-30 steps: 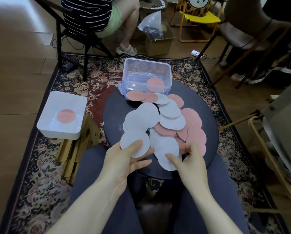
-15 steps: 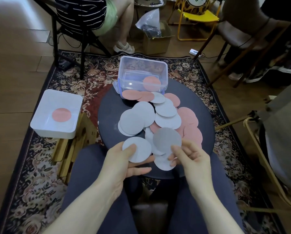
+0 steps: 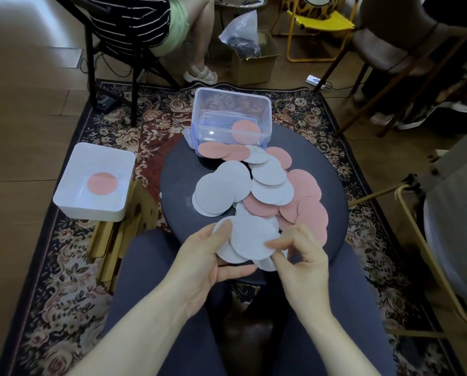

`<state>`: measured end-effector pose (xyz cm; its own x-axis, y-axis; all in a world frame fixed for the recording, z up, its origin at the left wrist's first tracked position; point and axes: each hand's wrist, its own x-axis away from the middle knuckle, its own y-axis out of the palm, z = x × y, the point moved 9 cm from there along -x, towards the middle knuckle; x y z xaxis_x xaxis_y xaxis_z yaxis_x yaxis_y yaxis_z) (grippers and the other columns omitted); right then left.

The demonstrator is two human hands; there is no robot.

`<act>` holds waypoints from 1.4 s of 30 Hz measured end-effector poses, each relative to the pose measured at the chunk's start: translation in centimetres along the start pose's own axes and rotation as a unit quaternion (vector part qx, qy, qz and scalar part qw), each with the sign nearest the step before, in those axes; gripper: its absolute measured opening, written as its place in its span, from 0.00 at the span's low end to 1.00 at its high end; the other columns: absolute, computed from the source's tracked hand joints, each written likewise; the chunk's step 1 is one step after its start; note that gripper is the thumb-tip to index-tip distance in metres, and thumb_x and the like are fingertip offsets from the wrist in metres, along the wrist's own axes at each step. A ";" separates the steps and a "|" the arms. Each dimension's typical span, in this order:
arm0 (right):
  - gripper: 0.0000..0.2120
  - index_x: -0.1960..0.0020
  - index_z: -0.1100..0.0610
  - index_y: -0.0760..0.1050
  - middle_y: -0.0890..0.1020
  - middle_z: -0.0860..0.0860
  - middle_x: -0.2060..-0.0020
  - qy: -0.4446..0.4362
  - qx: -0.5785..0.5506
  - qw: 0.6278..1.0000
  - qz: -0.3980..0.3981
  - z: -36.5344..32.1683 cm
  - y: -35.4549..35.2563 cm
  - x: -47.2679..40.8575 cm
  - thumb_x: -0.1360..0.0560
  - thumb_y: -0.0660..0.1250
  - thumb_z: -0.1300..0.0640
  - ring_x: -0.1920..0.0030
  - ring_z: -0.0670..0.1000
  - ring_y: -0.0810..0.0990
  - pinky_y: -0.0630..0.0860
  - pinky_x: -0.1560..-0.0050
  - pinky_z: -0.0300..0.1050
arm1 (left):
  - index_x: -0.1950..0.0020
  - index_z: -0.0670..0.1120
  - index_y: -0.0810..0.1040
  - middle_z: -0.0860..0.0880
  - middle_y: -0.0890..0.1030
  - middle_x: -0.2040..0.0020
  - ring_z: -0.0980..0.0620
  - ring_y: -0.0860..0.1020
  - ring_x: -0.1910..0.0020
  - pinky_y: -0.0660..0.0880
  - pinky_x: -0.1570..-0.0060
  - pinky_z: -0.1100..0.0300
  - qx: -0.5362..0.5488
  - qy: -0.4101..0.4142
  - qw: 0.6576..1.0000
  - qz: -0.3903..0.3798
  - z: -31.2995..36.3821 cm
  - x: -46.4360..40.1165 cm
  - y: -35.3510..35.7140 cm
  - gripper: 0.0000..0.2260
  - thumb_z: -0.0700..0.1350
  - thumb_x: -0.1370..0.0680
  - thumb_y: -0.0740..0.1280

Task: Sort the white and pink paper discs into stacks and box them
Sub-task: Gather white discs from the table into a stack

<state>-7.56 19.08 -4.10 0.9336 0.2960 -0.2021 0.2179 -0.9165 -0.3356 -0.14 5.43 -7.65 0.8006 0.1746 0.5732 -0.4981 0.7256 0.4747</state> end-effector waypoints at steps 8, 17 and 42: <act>0.15 0.46 0.40 0.74 0.73 0.43 0.58 0.136 0.146 0.980 -0.026 3.5 -1.5 0.7 0.29 0.73 0.53 0.64 0.45 0.71 0.68 0.62 0.38 | 0.46 0.40 0.78 0.43 0.84 0.50 0.45 0.83 0.54 0.82 0.65 0.54 0.054 0.036 0.985 0.162 -0.4 -0.3 -3.9 0.06 0.35 0.21 0.64; 0.25 0.47 0.46 0.67 0.69 0.40 0.50 0.187 0.281 0.939 -0.073 3.5 -1.2 1.8 0.37 0.76 0.41 0.55 0.45 0.74 0.70 0.61 0.46 | 0.45 0.40 0.77 0.43 0.82 0.47 0.44 0.82 0.51 0.83 0.63 0.53 0.076 0.038 0.980 0.181 -0.4 -0.7 -4.7 0.07 0.34 0.22 0.64; 0.12 0.66 0.57 0.73 0.74 0.48 0.76 0.295 -0.059 0.952 -0.056 3.9 1.1 1.0 0.28 0.73 0.55 0.79 0.40 0.67 0.62 0.74 0.30 | 0.46 0.42 0.80 0.44 0.86 0.52 0.45 0.84 0.53 0.82 0.60 0.51 0.036 -0.005 0.995 0.096 -1.2 -0.9 -2.9 0.07 0.40 0.21 0.65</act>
<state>-7.47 19.41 -8.23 0.8924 0.2219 0.3930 0.3227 -0.9225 -0.2119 1.01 3.99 -10.32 0.6855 0.2988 0.6639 -0.6645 0.6294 0.4028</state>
